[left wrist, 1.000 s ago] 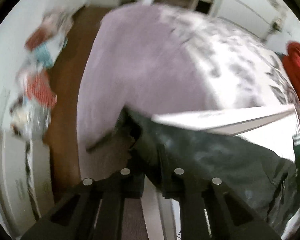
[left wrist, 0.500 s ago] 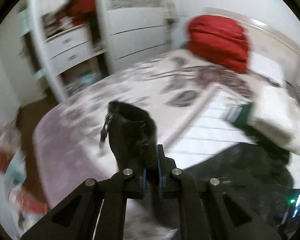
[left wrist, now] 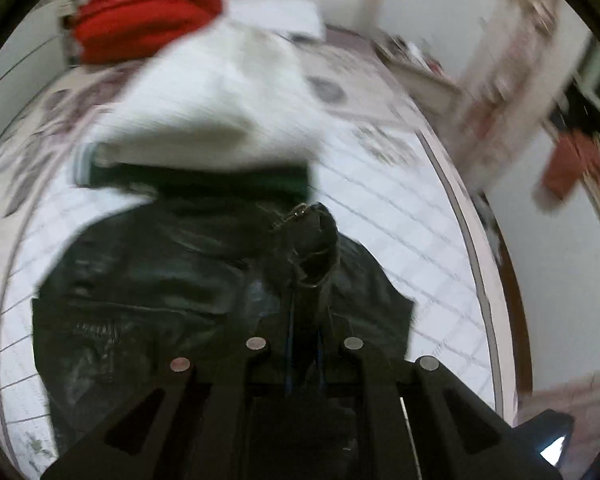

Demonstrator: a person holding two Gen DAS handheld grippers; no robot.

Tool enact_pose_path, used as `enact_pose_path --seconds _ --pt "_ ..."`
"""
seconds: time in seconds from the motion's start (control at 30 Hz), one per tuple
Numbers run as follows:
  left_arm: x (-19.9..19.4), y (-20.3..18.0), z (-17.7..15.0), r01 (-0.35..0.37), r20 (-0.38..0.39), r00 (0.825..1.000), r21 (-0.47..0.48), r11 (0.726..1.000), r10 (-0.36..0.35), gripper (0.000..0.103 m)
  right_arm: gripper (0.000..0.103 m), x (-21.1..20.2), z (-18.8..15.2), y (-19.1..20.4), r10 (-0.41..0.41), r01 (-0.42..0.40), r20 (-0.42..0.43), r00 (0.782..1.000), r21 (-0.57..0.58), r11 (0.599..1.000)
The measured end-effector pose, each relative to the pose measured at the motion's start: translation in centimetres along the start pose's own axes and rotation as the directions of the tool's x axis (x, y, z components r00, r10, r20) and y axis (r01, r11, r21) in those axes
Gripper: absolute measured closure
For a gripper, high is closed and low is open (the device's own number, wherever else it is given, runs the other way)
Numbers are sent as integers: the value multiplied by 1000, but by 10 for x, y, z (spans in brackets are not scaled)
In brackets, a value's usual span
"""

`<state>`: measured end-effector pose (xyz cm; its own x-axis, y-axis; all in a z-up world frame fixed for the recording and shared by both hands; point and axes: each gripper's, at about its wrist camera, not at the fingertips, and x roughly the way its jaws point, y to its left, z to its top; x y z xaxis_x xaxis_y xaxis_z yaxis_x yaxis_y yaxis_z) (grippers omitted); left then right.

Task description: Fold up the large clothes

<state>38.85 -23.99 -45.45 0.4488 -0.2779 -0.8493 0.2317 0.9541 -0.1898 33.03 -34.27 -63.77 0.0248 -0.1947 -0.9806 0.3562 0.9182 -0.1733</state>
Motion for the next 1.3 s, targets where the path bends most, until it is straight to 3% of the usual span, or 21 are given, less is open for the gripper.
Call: enact_pose_path --seconds 0.1,0.17,0.23,0.27,0.3,0.37,0.5,0.63,0.7,0.83,0.87,0.93,1.0,1.07,1.17,1.2,1.27,1.3 --pt "24 -26 -12 3 -92 996 75 997 4 92 11 12 -4 -24 27 -25 -47 999 56 998" --pt "30 -28 -15 16 -133 991 95 995 -4 90 11 16 -8 -38 102 -93 -79 992 105 990" --pt "23 -29 -19 44 -127 991 89 995 -32 80 11 17 -10 -51 172 -157 -96 980 146 977" --pt "17 -24 -21 55 -119 992 78 995 -45 66 11 16 -12 -58 202 -184 -101 974 167 969" --pt "11 -18 -20 64 -111 992 60 996 -57 43 11 14 -14 -65 226 -204 -103 969 184 961" --pt "-8 -7 -20 56 -68 996 37 998 -54 20 11 9 -16 -75 255 -231 -97 962 205 951" --pt "-39 24 -29 -44 -17 999 9 999 44 19 11 -7 -13 -91 315 -295 -50 948 235 926" --pt "-53 91 -51 -206 -58 978 -115 972 200 19 11 -21 9 -80 385 -377 6 923 223 899" --pt "-43 126 -64 -304 -116 951 -156 940 288 19 19 -14 27 -69 413 -408 21 911 205 890" --pt "-11 200 -87 -475 -229 875 -233 849 426 19 59 13 70 -31 477 -475 30 879 164 865" --pt "-3 217 -91 -496 -252 863 -251 831 439 19 60 26 81 -20 466 -463 10 885 146 874" --pt "20 246 -97 -536 -303 835 -261 803 460 16 60 52 93 -3 390 -384 -36 920 111 916" --pt "32 257 -101 -525 -311 842 -280 804 441 0 56 71 101 9 340 -334 -73 937 85 939" --pt "39 261 -100 -518 -307 847 -288 806 434 0 54 68 109 13 309 -302 -96 946 83 950" --pt "33 256 -99 -511 -286 851 -264 818 440 0 53 51 114 1 345 -337 -74 936 102 936" --pt "28 253 -99 -498 -268 860 -260 827 434 0 49 46 113 -7 359 -351 -52 932 113 929" --pt "19 247 -100 -474 -251 874 -261 841 415 0 19 48 110 -24 338 -330 -39 941 130 935" --pt "15 244 -100 -462 -244 881 -260 848 406 0 17 55 109 -27 346 -336 -58 936 136 932"
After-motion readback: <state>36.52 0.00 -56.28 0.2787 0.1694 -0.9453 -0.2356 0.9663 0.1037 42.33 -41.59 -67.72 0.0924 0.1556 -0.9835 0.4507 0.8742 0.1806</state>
